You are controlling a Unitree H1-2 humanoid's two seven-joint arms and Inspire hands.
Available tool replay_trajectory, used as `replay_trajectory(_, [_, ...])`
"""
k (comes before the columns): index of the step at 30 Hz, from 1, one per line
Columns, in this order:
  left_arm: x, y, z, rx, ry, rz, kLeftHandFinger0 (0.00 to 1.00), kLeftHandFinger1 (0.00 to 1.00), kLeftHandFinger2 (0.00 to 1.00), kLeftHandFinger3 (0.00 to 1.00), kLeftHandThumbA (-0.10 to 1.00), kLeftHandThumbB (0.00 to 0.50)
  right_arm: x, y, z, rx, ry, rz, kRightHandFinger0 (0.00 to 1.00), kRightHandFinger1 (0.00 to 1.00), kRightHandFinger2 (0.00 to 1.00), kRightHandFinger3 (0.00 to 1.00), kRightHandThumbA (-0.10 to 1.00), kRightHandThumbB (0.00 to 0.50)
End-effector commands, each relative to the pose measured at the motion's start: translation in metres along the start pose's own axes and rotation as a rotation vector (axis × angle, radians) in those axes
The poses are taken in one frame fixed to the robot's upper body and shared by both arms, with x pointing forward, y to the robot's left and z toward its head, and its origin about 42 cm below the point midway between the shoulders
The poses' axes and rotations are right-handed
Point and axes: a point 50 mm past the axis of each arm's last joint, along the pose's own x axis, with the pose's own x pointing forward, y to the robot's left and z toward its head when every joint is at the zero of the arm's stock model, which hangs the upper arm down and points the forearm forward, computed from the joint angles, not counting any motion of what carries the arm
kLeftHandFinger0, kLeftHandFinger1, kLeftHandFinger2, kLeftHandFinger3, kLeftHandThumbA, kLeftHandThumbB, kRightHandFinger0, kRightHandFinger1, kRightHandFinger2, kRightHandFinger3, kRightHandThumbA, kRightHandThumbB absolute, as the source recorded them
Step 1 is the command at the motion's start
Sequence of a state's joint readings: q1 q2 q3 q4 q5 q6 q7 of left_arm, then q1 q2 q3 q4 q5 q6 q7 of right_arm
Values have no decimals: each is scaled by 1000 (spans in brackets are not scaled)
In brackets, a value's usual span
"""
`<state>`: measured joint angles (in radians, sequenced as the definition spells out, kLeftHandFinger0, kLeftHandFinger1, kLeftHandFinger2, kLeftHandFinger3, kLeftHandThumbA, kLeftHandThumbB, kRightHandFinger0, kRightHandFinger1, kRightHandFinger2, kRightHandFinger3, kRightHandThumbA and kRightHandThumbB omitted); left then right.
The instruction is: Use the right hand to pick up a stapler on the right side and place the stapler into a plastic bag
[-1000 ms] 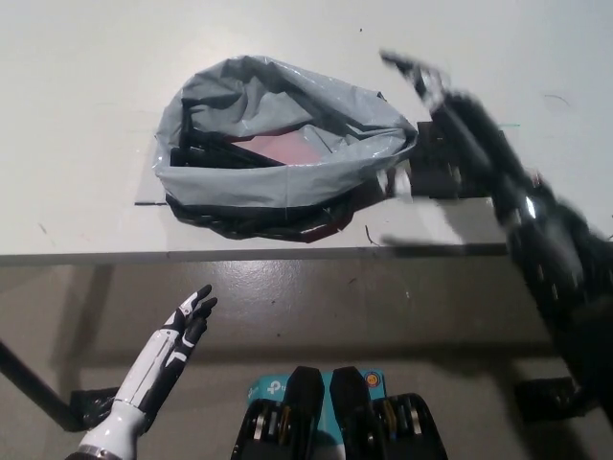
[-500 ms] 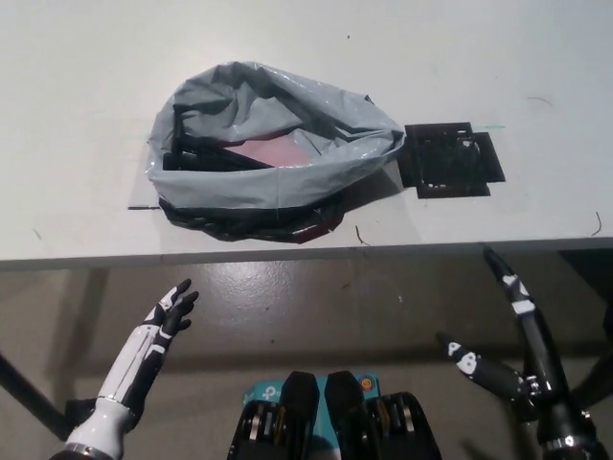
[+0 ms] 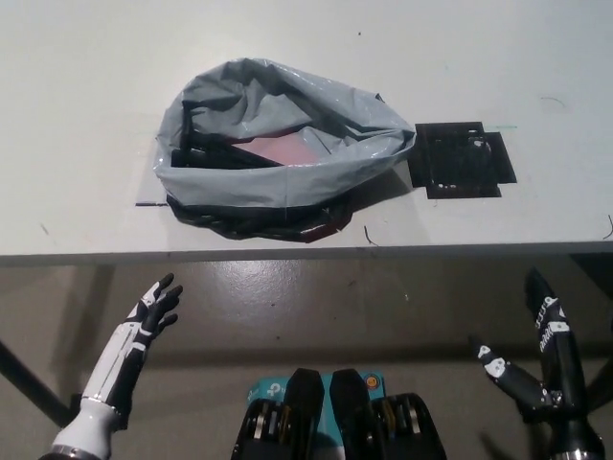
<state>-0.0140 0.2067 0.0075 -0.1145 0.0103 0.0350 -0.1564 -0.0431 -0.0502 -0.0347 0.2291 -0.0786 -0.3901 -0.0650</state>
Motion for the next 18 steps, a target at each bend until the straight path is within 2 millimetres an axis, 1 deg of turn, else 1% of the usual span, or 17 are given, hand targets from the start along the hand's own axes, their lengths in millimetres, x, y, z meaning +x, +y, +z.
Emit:
replay_trajectory(1, [-13, 1, 5, 6, -45, -15, 1000, 1000, 1000, 1000, 1000, 21, -14, 1, 0, 50, -50, -9, 1000, 1000, 1000, 1000, 772, 218])
replay_trajectory(3, [-23, -1, 1, 2, -30, -22, 1000, 1000, 1000, 1000, 1000, 6, -27, 2, -3, 51, -26, -3, 1000, 1000, 1000, 1000, 752, 208])
replay_trajectory(4, [-29, -1, -2, -8, -21, -25, 1000, 1000, 1000, 1000, 984, 10, -35, 3, -5, 49, -14, 3, 1000, 1000, 1000, 1000, 750, 213])
replay_trajectory(5, [-32, -2, -3, -9, -16, -25, 1000, 1000, 1000, 1000, 982, 9, -38, 3, -6, 49, -9, 4, 1000, 1000, 1000, 1000, 750, 213])
replay_trajectory(6, [-32, -1, -4, 0, -11, -21, 1000, 1000, 1000, 1000, 974, 23, -40, 4, -7, 55, -4, 8, 1000, 1000, 1000, 1000, 726, 209])
replay_trajectory(7, [-31, -1, -5, 5, -9, -18, 1000, 1000, 1000, 1000, 971, 30, -39, 4, -7, 50, -1, 12, 1000, 1000, 1000, 1000, 730, 215])
replay_trajectory(10, [-23, -2, -3, -5, -7, -18, 1000, 1000, 1000, 1000, 970, 41, -34, 1, -7, 34, -8, 17, 1000, 1000, 1000, 1000, 736, 210])
replay_trajectory(12, [-23, -2, -4, -6, -6, -17, 1000, 1000, 1000, 1000, 969, 43, -35, 0, -7, 31, -7, 21, 1000, 1000, 1000, 1000, 746, 211])
replay_trajectory(13, [-24, -2, -4, -8, -4, -17, 1000, 1000, 1000, 1000, 969, 42, -35, 1, -7, 29, -7, 25, 1000, 1000, 1000, 1000, 735, 209])
replay_trajectory(14, [-30, -5, -6, -12, 5, -17, 1000, 1000, 1000, 1000, 968, 35, -41, -1, -8, 28, 1, 30, 1000, 1000, 1000, 1000, 724, 210])
replay_trajectory(16, [-37, -8, -9, -5, 9, -19, 1000, 1000, 1000, 1000, 967, 20, -47, -2, -9, 30, 7, 38, 1000, 1000, 1000, 1000, 707, 215])
replay_trajectory(18, [-38, -10, -11, -15, 13, -18, 1000, 1000, 1000, 1000, 952, 12, -47, -4, -9, 32, 9, 38, 1000, 1000, 1000, 1000, 697, 215])
